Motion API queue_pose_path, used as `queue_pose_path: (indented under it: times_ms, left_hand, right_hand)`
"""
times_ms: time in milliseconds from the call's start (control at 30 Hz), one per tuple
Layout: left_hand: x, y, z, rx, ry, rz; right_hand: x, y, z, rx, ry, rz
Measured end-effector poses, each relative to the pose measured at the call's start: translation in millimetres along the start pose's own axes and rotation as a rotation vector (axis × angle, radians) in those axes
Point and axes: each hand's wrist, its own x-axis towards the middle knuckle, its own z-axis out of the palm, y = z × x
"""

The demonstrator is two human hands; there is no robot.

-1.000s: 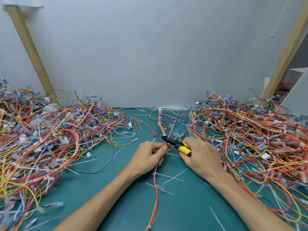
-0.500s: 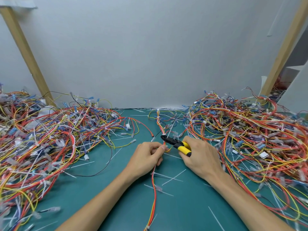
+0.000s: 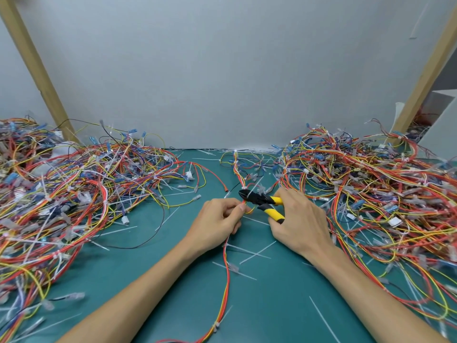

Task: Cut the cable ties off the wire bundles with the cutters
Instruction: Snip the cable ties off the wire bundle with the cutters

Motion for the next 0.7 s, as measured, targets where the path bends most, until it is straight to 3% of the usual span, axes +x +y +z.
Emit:
queue_pose_path:
  times_ms: [700]
  left_hand:
    - [-1.2,3.7,0.2,0.018,0.051,0.059]
  right_hand:
    - [2.5,4.9,-0.2,-0.023,-0.095,0.035]
